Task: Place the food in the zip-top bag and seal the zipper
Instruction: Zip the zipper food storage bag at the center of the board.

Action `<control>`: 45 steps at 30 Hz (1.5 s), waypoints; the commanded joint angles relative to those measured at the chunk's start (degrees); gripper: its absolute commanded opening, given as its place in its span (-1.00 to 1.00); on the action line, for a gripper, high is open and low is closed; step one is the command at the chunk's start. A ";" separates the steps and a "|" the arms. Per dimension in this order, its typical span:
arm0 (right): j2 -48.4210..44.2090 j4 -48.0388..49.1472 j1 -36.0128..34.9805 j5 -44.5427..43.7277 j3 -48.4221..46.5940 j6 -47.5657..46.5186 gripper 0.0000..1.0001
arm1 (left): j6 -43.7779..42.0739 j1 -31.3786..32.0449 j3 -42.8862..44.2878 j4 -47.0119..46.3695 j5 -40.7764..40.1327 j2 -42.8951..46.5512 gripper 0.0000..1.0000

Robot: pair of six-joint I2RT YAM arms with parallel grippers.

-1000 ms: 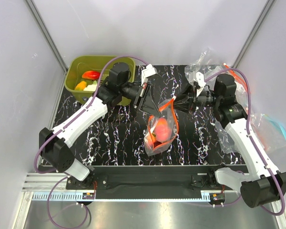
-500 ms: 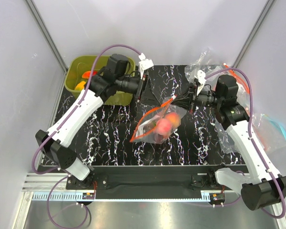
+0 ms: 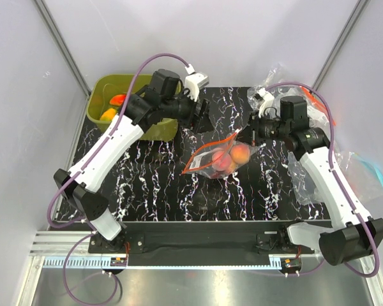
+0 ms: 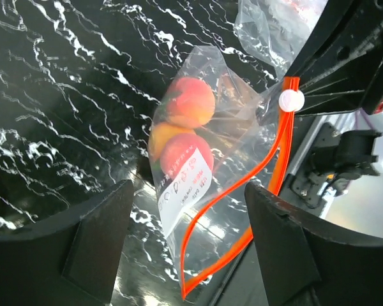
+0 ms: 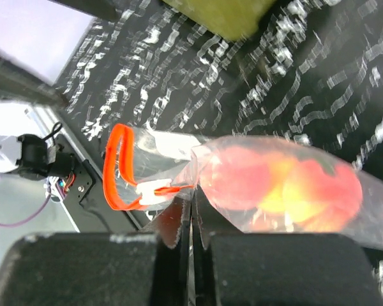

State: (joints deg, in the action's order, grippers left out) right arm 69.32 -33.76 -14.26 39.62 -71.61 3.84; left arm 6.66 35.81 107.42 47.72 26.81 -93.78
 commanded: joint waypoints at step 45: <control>-8.14 -21.53 -0.50 -14.12 -8.45 1.09 -1.00 | -17.38 8.66 7.55 -23.29 21.01 -18.02 -0.45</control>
State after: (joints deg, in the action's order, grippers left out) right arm 63.37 -56.31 -14.26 23.42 -79.90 5.52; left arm -10.96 46.11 113.19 29.04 45.19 -111.74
